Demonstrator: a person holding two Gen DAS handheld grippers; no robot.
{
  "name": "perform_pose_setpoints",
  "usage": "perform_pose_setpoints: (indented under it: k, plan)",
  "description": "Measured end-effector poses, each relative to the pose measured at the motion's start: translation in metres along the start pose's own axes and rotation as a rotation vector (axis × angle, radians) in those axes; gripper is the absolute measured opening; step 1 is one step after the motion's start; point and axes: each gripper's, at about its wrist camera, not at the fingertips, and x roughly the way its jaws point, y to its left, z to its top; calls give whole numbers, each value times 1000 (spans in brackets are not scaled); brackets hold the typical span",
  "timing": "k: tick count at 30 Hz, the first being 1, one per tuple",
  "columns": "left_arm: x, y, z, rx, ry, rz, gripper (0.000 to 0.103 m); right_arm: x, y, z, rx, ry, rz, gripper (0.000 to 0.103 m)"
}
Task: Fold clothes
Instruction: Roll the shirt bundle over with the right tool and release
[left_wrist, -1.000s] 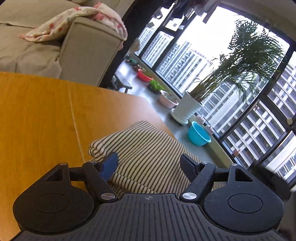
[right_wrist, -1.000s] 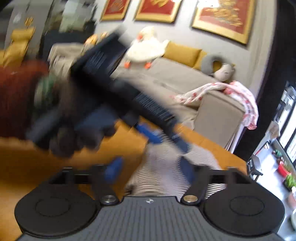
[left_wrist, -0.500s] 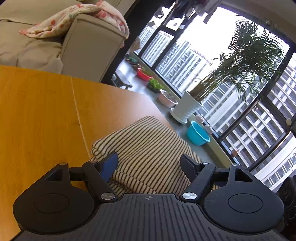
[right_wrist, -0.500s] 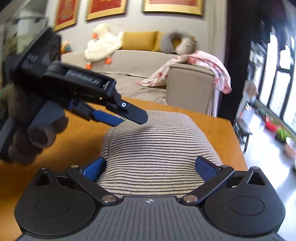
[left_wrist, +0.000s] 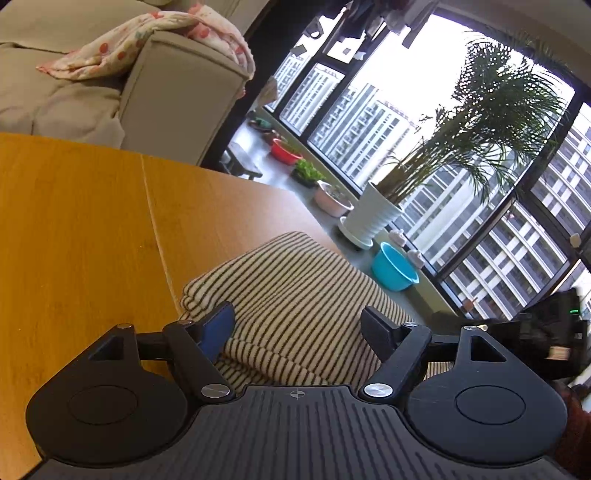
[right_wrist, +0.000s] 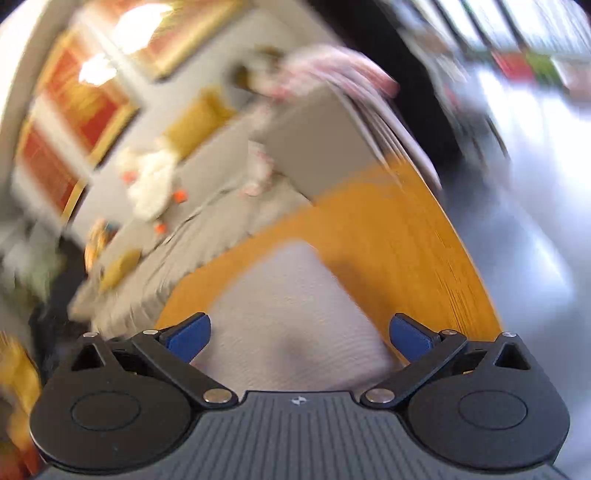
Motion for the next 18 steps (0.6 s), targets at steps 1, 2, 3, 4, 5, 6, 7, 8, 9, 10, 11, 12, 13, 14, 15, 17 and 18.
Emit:
perform_pose_setpoints:
  k: [1,2,3,4,5,6,7,8,9,10,11,12,13,14,15,17,18]
  plan:
    - [0,0,1,0,3,-1,81,7,-8,-4,46,21,10,101]
    - [0,1,2,0,5,3,81,10,-4,-8,33,25,37,102]
    - [0,1,3,2,6,11,81,11,1,-13,10,26,59,103]
    - [1,1,4,4,8,18,81,9,12,-17,-35,21,65,102]
    - [1,2,5,4,7,25,83,7,23,-20,-80,15,80,102]
    - [1,4,6,-3,4,25,86,2,33,-22,-124,8,116,102]
    - [1,6,6,-15,1,22,86,-4,40,-25,-162,2,142,102]
    - [1,7,6,-20,-2,20,87,-8,46,-28,-199,2,151,102]
    - [1,7,6,-20,-4,19,87,-10,50,-31,-232,5,148,102]
    - [1,7,6,-20,-6,19,87,-9,50,-35,-258,16,116,102]
    - [1,4,5,-10,-8,23,86,-8,50,-39,-280,28,76,102]
    - [0,-1,4,8,-8,40,87,-2,46,-44,-294,44,18,102]
    - [-2,-6,4,26,-8,64,87,2,43,-50,-308,52,-30,102]
    - [-4,-12,3,44,-8,88,87,4,42,-54,-321,39,-46,102]
    - [-8,-17,2,51,-10,113,88,3,44,-57,-331,30,-49,102]
    - [-18,-25,-2,41,-19,161,98,2,47,-57,-343,27,-60,102]
    - [-22,-27,-7,28,-19,162,98,0,46,-57,-348,28,-64,102]
